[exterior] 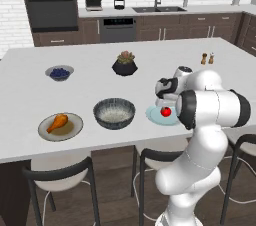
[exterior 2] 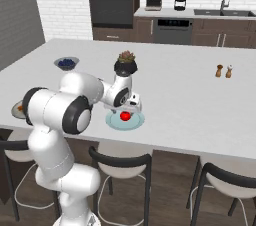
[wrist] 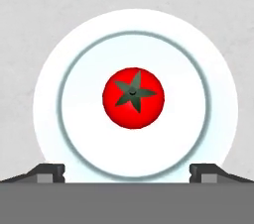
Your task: Pick the chicken drumstick and tomato from their plates and place them in the bowl. Then put the bowl in the fridge.
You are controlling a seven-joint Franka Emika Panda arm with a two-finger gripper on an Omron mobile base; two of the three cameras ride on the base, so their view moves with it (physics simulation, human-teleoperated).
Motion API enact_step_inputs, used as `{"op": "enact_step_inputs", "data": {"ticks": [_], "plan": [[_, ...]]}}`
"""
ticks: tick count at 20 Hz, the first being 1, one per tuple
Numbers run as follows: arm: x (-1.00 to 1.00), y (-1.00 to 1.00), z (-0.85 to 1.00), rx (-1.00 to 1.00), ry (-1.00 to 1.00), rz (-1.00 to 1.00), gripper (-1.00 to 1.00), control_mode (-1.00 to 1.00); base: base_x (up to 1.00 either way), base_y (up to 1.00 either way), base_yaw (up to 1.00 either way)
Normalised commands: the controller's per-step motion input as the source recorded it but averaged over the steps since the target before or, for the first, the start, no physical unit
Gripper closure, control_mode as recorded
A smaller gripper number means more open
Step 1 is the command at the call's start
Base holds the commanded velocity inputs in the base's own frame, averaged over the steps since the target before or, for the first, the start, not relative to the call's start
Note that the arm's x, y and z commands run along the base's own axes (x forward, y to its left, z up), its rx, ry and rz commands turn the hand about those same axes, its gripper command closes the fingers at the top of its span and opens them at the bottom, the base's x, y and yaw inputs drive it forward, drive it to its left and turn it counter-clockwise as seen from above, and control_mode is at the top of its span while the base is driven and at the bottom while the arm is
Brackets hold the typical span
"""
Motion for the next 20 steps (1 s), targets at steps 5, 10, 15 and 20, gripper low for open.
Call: {"op": "enact_step_inputs", "data": {"ticks": [5, 10, 15, 20], "plan": [[0.15, 0.0, -0.27, 0.0, 0.0, 0.0, -1.0, -1.0, 0.0, 0.0, 0.0], [0.28, 0.0, -0.27, 0.0, 0.0, 0.0, -1.0, -1.0, 0.0, 0.0, 0.0], [0.31, 0.0, -0.2, 0.0, 0.0, 0.0, -1.0, -1.0, 0.0, 0.0, 0.0], [0.25, 0.0, -0.2, 0.0, 0.0, 0.0, -1.0, -1.0, 0.0, 0.0, 0.0]]}}
